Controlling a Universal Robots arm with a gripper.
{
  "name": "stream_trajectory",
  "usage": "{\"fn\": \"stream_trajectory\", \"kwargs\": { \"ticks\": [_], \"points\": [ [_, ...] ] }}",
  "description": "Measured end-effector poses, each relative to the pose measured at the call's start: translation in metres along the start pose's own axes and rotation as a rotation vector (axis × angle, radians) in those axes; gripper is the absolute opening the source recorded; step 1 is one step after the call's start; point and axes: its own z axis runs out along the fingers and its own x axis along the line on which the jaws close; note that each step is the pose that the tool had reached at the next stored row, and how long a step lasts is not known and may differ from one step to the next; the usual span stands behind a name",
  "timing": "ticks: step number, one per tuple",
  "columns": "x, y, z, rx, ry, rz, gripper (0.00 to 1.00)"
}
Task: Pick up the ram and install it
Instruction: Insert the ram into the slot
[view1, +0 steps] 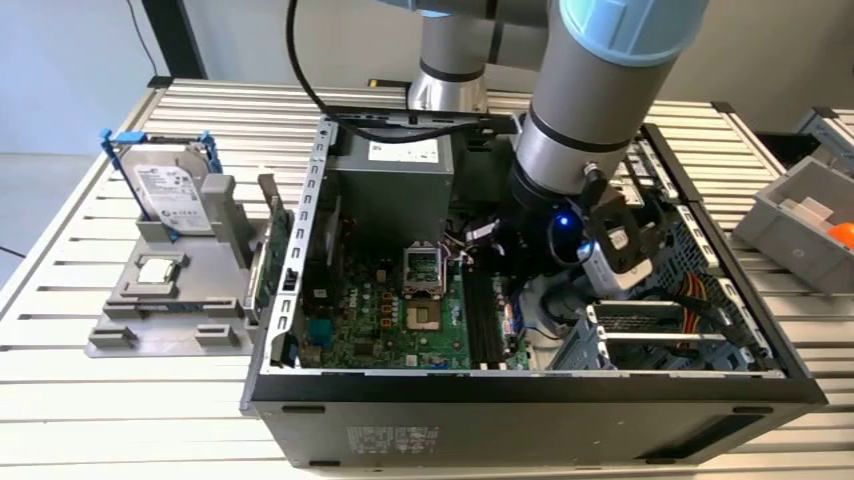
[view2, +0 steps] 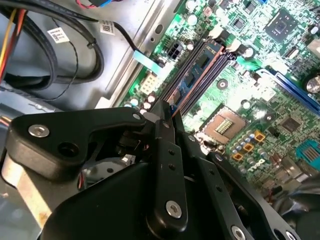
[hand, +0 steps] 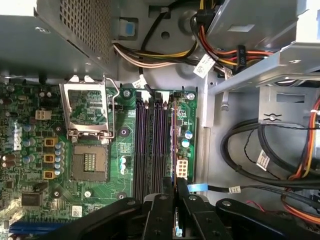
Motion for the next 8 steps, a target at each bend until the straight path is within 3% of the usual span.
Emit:
{"fn": "stream_trajectory", "kwargs": {
  "ticks": [8],
  "points": [
    [0.0010,-0.0004,0.0145,0.0044,0.0000,0.000,0.00]
  ]
}}
